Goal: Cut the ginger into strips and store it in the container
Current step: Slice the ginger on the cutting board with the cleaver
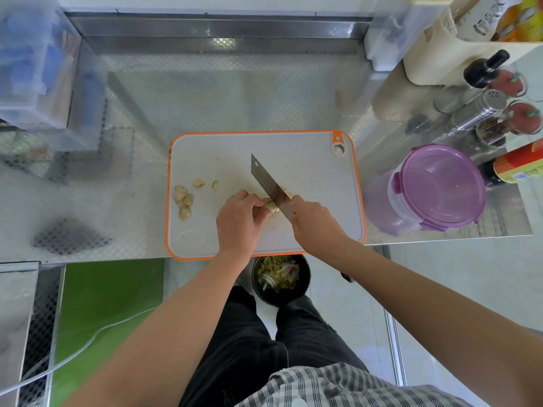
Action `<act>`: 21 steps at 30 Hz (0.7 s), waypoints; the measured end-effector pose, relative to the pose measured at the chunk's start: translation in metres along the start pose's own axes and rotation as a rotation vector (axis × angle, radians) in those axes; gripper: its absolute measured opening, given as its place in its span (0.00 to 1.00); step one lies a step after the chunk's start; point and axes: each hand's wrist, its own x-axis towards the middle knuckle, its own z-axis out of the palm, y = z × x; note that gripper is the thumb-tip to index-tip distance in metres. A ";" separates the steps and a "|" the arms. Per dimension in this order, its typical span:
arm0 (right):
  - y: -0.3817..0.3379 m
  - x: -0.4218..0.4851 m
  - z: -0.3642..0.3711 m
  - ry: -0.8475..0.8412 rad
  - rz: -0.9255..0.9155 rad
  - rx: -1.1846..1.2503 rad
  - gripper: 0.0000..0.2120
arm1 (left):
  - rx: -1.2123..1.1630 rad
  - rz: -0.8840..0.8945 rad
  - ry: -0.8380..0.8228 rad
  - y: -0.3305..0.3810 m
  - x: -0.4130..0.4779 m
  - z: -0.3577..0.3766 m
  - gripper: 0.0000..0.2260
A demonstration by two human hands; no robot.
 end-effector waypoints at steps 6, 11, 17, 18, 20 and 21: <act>-0.008 0.023 0.017 0.023 0.049 0.052 0.04 | -0.027 -0.007 -0.015 0.000 0.000 -0.001 0.08; 0.001 0.021 0.017 0.054 0.018 0.139 0.04 | -0.027 -0.019 -0.030 0.001 0.001 -0.003 0.08; 0.006 -0.003 -0.003 0.077 -0.075 0.115 0.05 | -0.013 -0.023 -0.031 0.001 0.001 -0.004 0.07; 0.006 -0.005 -0.003 0.062 -0.067 0.094 0.03 | -0.014 -0.025 -0.030 0.001 0.001 -0.004 0.07; 0.005 -0.007 -0.003 0.042 -0.049 0.055 0.03 | -0.014 -0.028 -0.029 0.001 0.001 -0.004 0.08; 0.004 -0.008 -0.003 0.035 -0.042 0.033 0.05 | -0.014 -0.029 -0.031 0.001 0.001 -0.005 0.08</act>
